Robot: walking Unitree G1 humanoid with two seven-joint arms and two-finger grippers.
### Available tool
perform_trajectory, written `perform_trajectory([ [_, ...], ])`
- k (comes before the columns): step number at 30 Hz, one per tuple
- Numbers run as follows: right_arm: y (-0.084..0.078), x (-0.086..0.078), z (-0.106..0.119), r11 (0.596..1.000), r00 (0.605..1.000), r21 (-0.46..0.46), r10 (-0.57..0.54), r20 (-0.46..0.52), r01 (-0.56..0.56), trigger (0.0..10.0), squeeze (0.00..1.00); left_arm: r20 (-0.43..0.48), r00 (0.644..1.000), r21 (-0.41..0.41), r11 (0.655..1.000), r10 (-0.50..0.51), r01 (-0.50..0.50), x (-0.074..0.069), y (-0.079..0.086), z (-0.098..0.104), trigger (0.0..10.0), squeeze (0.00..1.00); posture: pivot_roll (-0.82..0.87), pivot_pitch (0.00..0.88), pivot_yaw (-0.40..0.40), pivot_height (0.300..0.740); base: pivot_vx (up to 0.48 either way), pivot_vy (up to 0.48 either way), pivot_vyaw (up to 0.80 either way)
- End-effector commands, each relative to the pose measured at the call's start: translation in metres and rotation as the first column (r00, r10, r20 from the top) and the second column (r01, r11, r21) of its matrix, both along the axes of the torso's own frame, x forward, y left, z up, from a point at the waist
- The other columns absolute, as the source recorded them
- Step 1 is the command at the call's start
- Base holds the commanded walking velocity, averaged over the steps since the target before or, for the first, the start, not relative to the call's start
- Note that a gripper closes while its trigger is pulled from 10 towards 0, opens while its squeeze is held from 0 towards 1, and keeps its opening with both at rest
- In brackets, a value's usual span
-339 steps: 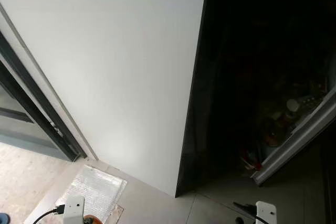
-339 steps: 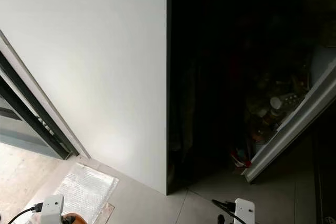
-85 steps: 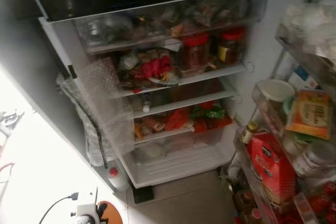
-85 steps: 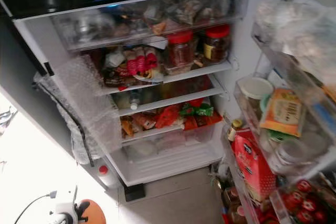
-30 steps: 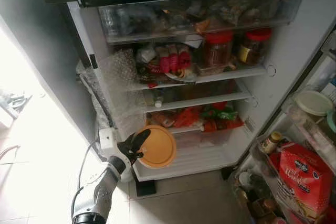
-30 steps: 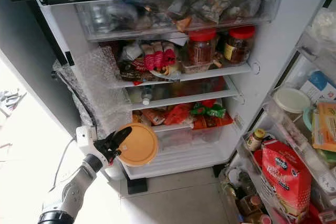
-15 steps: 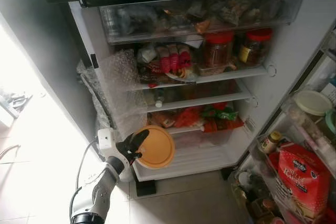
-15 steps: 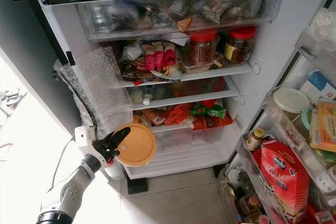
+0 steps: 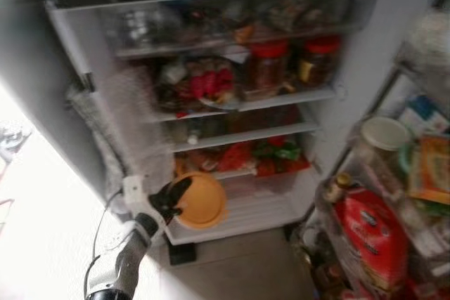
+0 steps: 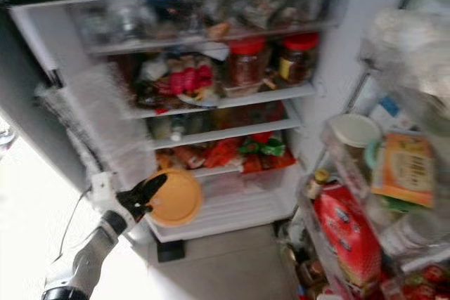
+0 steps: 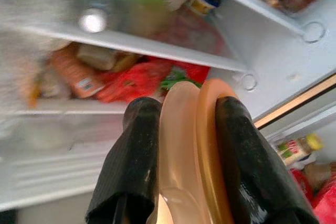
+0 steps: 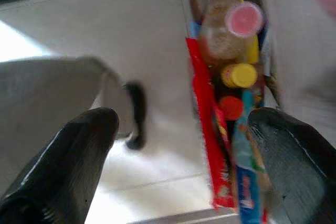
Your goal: Restocking fridge
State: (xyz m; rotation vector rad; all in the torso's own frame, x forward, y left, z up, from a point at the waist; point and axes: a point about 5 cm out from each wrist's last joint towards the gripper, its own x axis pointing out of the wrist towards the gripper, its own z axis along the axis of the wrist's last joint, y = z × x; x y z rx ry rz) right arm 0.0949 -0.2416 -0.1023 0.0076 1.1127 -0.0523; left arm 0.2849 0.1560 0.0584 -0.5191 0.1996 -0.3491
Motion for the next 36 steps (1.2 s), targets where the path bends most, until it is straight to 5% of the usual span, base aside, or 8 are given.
perform_trajectory([
  [1,-0.008,0.000,0.002,1.000,1.000,-0.023,-0.021,0.003,0.021,10.0,0.00,0.007,1.000,-0.016,1.000,-0.018,0.018,0.001,-0.005,0.003,10.0,0.00,-0.19,0.029,0.023,0.740,0.000,-0.371,0.00],
  [13,-0.007,0.000,0.002,1.000,1.000,-0.018,-0.018,0.004,0.018,10.0,0.00,-0.003,1.000,-0.025,1.000,0.005,-0.005,0.002,-0.004,0.002,10.0,0.00,-0.18,0.044,0.021,0.740,0.000,-0.141,0.00],
  [16,-0.007,0.000,0.002,1.000,1.000,-0.013,-0.026,0.008,0.027,10.0,0.00,-0.049,0.997,-0.176,0.983,0.053,-0.061,0.003,0.002,-0.002,10.0,0.00,-0.18,0.051,0.021,0.740,0.000,0.000,0.00],
  [23,-0.006,0.001,0.002,1.000,0.999,-0.007,-0.030,0.012,0.030,10.0,0.00,-0.078,0.989,-0.272,0.952,0.123,-0.140,0.006,0.018,-0.007,10.0,0.00,-0.18,0.052,0.019,0.740,0.000,0.000,0.00],
  [26,-0.006,0.001,0.002,1.000,1.000,-0.006,-0.025,0.012,0.025,10.0,0.00,-0.076,0.994,-0.390,0.915,0.078,-0.101,0.004,0.019,-0.007,10.0,0.00,-0.18,0.053,0.016,0.740,0.000,0.000,0.00],
  [36,-0.007,0.001,0.002,1.000,1.000,-0.005,-0.023,0.012,0.023,10.0,0.00,-0.075,0.994,-0.416,0.904,0.075,-0.100,0.006,0.020,-0.009,10.0,0.00,-0.18,0.054,0.012,0.740,0.000,0.000,0.00],
])
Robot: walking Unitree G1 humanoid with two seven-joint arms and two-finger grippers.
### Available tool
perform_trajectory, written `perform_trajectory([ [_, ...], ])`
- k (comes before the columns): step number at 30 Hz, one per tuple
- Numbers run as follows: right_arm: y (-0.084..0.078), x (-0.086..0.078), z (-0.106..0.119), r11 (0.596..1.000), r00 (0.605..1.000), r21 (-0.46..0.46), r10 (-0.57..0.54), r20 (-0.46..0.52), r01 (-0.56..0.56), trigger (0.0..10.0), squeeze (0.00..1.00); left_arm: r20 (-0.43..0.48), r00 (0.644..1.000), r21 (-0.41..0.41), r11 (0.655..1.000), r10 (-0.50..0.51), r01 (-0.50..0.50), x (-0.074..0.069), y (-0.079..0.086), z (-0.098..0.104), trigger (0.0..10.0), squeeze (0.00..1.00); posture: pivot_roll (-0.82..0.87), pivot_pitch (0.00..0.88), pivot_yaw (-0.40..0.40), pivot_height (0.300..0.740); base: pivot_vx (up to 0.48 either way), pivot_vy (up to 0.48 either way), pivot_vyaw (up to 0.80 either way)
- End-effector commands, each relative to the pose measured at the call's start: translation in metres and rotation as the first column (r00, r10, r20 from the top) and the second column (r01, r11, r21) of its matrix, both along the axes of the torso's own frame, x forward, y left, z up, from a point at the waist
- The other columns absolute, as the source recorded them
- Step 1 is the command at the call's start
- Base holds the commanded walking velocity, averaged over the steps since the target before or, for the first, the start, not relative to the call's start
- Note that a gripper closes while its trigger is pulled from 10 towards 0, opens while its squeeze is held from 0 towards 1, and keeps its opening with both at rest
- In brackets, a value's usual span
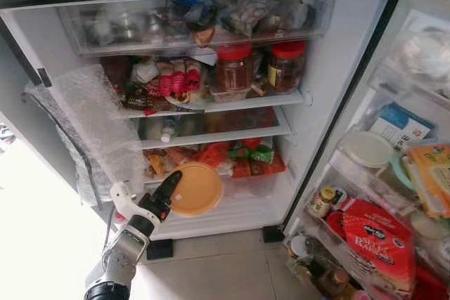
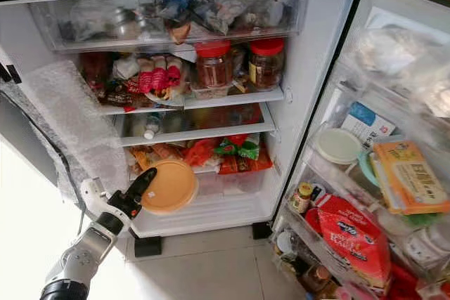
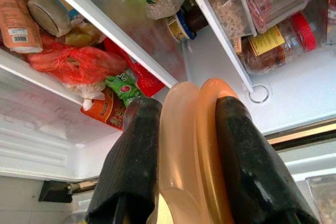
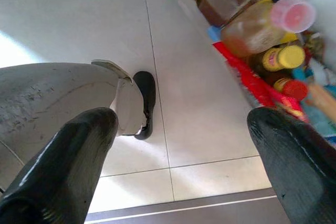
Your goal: Restocking fridge
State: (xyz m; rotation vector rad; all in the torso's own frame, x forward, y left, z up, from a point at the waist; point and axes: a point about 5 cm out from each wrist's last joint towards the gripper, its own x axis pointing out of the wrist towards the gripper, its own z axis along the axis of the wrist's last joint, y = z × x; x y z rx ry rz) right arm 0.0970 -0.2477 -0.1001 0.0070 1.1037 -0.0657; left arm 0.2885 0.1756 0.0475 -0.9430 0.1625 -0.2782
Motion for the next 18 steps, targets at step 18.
perform_trajectory([
  [18,-0.0007,-0.0010,0.0001,1.000,1.000,0.004,-0.007,0.003,0.007,10.0,0.00,-0.001,1.000,0.004,1.000,-0.001,0.001,0.0003,0.0047,-0.0018,10.0,0.00,-0.18,0.056,0.011,0.740,0.000,0.000,0.00],
])
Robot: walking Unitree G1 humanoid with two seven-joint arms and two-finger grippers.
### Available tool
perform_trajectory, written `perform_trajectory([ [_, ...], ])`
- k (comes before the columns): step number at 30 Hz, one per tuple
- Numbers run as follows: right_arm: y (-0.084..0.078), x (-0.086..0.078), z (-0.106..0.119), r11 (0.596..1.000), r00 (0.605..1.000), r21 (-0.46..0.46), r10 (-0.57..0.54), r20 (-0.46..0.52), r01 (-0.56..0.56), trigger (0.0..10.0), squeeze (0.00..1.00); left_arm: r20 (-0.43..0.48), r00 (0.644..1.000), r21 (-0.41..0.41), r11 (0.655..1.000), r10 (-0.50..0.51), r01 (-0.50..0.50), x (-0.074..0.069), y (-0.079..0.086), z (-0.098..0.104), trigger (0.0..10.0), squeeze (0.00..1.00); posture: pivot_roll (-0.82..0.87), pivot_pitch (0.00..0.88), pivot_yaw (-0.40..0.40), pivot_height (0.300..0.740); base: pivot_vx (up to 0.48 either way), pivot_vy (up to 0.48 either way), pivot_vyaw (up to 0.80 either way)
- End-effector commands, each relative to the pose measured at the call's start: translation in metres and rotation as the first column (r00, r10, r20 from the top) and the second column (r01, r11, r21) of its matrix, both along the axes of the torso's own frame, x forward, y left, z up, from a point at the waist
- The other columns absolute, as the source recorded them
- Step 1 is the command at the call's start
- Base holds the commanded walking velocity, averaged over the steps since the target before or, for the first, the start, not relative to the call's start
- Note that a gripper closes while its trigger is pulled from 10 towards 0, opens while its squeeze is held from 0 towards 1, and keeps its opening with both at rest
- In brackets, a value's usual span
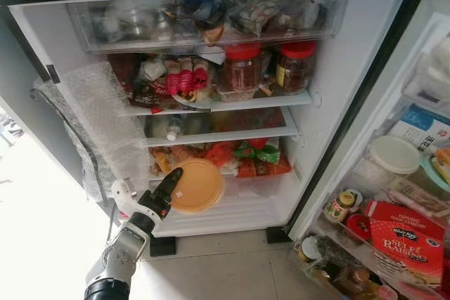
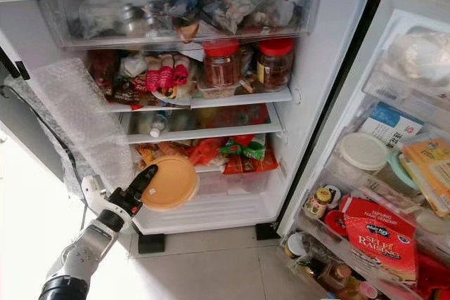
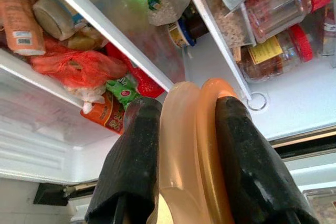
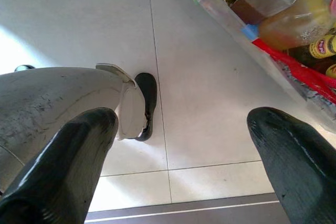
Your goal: Restocking fridge
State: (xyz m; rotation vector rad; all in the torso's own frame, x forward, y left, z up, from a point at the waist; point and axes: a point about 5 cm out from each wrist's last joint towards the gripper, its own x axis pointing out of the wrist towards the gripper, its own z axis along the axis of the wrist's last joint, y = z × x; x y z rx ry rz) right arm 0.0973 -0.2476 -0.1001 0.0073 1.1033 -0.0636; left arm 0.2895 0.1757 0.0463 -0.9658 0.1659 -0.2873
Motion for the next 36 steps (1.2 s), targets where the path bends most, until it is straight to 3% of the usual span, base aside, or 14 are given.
perform_trajectory([
  [1,-0.0008,-0.0012,0.0001,1.000,1.000,0.003,-0.009,0.002,0.009,10.0,0.00,0.002,1.000,0.027,1.000,0.008,-0.008,-0.0008,0.0045,-0.0007,10.0,0.00,-0.18,0.056,0.011,0.740,0.000,0.000,0.00],
  [18,-0.0005,-0.0016,-0.0002,1.000,1.000,-0.001,0.008,-0.006,-0.008,10.0,0.00,-0.007,1.000,0.055,0.998,0.022,-0.021,-0.0004,0.0062,-0.0031,10.0,0.00,-0.18,0.050,0.014,0.740,0.000,0.000,0.00],
  [24,-0.0021,-0.0019,0.0001,1.000,1.000,-0.027,0.004,-0.001,-0.004,10.0,0.00,-0.011,1.000,0.059,0.998,0.020,-0.020,-0.0013,0.0060,-0.0041,10.0,0.00,-0.18,0.039,0.016,0.740,0.000,0.000,0.00],
  [28,-0.0065,0.0003,0.0022,0.993,0.999,-0.113,0.040,0.017,-0.038,10.0,0.00,-0.011,1.000,0.066,0.998,0.019,-0.018,-0.0016,0.0060,-0.0042,10.0,0.00,-0.18,0.054,0.014,0.740,0.000,0.000,0.00],
  [36,-0.0077,-0.0002,0.0022,0.990,0.999,-0.134,0.052,0.008,-0.050,10.0,0.00,-0.013,1.000,0.074,0.997,0.025,-0.024,-0.0019,0.0070,-0.0042,10.0,0.00,-0.18,0.066,0.009,0.740,0.000,0.000,0.00],
])
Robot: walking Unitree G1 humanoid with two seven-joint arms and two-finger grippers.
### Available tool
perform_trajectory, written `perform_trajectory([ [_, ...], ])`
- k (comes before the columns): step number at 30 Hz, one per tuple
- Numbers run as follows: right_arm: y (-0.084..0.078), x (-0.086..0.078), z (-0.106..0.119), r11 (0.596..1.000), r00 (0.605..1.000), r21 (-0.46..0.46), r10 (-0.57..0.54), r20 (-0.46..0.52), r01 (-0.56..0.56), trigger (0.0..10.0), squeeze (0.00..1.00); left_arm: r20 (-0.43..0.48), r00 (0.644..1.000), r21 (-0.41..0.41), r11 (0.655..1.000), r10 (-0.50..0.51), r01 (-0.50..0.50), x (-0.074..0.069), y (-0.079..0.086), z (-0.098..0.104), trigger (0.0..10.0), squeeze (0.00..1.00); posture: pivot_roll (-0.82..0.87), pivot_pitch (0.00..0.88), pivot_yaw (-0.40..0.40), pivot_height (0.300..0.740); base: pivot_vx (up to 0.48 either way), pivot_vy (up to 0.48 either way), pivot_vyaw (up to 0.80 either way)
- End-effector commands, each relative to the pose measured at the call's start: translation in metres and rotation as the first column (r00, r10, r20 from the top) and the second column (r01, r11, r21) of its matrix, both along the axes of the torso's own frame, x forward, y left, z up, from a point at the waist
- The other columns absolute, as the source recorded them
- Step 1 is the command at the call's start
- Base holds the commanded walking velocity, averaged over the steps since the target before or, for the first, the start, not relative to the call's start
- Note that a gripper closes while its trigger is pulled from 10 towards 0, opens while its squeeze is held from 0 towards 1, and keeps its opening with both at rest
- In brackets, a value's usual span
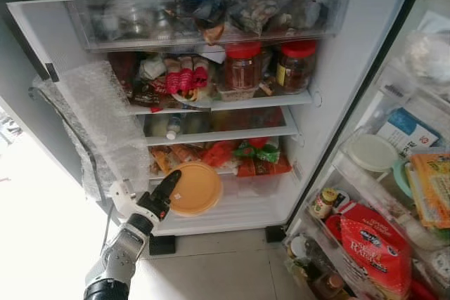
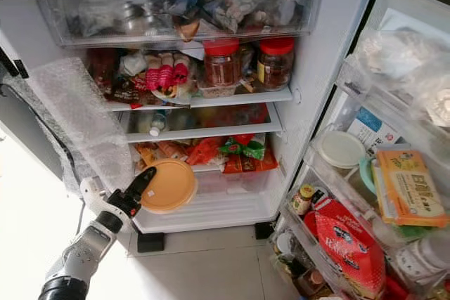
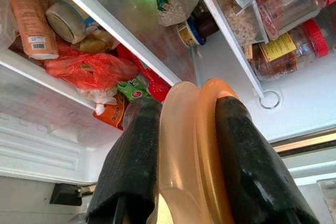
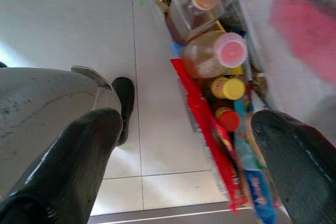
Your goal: Restocking fridge
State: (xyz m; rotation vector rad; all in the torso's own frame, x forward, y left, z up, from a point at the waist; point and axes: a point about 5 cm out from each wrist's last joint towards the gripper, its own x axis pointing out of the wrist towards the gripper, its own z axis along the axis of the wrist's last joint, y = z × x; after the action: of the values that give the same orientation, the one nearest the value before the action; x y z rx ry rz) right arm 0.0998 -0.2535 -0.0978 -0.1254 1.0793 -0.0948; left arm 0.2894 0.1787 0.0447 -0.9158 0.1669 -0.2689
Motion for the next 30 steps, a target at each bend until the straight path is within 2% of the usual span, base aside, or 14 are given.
perform_trajectory([
  [1,-0.0017,-0.0027,-0.0001,1.000,1.000,-0.011,0.009,-0.008,-0.010,10.0,0.00,-0.012,1.000,0.023,1.000,0.012,-0.011,-0.0018,0.0040,-0.0026,10.0,0.00,-0.18,0.066,0.009,0.740,0.000,0.000,0.00],
  [21,-0.0019,-0.0021,0.0000,1.000,0.999,-0.010,0.029,-0.016,-0.029,10.0,0.00,-0.015,1.000,0.034,0.999,0.012,-0.012,-0.0005,0.0025,-0.0036,10.0,0.00,-0.19,0.062,0.006,0.740,0.000,0.000,0.00],
  [30,0.0002,-0.0010,0.0000,0.999,1.000,0.026,0.021,-0.006,-0.021,10.0,0.00,-0.011,0.999,0.030,0.999,0.030,-0.030,0.0033,0.0028,-0.0014,10.0,0.00,-0.18,0.057,0.005,0.740,0.000,0.000,0.00],
])
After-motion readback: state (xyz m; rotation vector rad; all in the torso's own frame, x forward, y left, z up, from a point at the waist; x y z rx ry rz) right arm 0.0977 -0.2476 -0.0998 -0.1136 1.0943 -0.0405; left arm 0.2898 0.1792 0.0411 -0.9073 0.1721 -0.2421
